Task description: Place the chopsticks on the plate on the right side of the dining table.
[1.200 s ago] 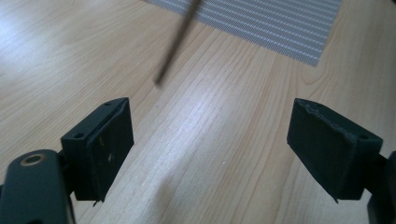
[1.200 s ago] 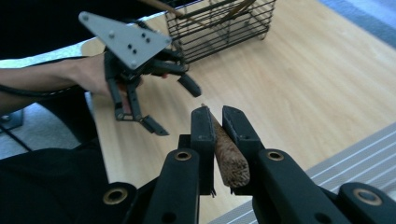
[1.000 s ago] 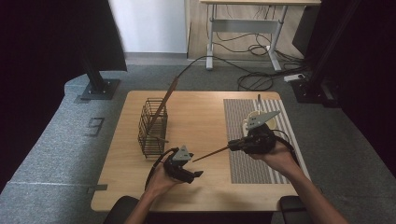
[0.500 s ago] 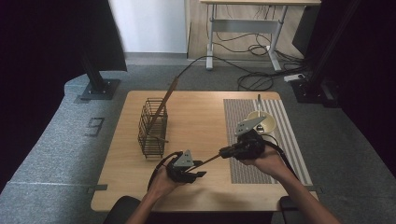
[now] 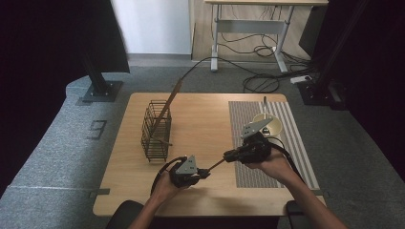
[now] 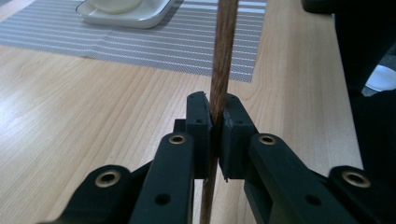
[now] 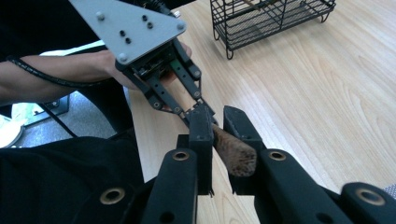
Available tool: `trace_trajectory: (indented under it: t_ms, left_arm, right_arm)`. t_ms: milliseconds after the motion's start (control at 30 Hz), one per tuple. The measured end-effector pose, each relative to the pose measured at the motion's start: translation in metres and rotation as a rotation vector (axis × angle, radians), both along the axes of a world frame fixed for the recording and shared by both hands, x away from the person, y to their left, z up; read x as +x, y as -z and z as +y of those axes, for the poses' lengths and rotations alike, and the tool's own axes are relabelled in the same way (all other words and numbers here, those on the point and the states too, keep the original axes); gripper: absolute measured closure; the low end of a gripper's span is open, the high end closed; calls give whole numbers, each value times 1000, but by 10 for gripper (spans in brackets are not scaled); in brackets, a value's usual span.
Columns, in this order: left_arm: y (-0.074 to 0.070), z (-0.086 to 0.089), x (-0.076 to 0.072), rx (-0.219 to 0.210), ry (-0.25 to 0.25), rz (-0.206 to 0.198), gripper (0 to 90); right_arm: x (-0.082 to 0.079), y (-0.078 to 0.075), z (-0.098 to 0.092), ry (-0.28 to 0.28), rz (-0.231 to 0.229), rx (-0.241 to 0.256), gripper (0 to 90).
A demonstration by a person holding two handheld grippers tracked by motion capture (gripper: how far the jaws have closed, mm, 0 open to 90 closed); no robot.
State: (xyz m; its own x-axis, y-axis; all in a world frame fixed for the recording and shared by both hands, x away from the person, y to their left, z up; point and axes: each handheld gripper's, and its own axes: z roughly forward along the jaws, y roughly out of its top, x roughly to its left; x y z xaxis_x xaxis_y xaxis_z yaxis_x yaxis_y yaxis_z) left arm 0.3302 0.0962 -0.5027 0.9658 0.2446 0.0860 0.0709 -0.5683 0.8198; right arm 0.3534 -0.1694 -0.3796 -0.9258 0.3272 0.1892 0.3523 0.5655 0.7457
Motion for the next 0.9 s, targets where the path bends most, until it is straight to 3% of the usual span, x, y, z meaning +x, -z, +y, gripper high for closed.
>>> trace_trajectory:
  t_ms: [167, 233, 300, 333, 433, 567, 767, 900]
  left_arm:
    - [0, 0, 1, -27, 15, 23, 849]
    - [0, 0, 1, -29, 22, 34, 850]
    - [0, 0, 1, -27, 25, 36, 850]
    - [1, -1, 1, -17, 26, 37, 850]
    - [2, -3, 1, -4, 25, 45, 850]
    - [4, -3, 1, 5, 22, 48, 849]
    - [4, 2, 4, -13, 11, 55, 849]
    - [4, 4, 5, -31, 15, 62, 849]
  right_arm:
    - [-1, -1, 1, 18, -40, -12, 750]
    - [-3, -1, 6, 44, -97, -46, 621]
    - [-3, -1, 8, 52, -116, -54, 581]
    - [-4, -1, 12, 74, -158, -71, 487]
    - [-6, -2, 18, 112, -225, -85, 389]
    - [-5, 0, 21, 135, -257, -80, 339]
    - [-3, 10, 22, 189, -293, -155, 292]
    - [-2, 14, 17, 210, -292, -150, 293]
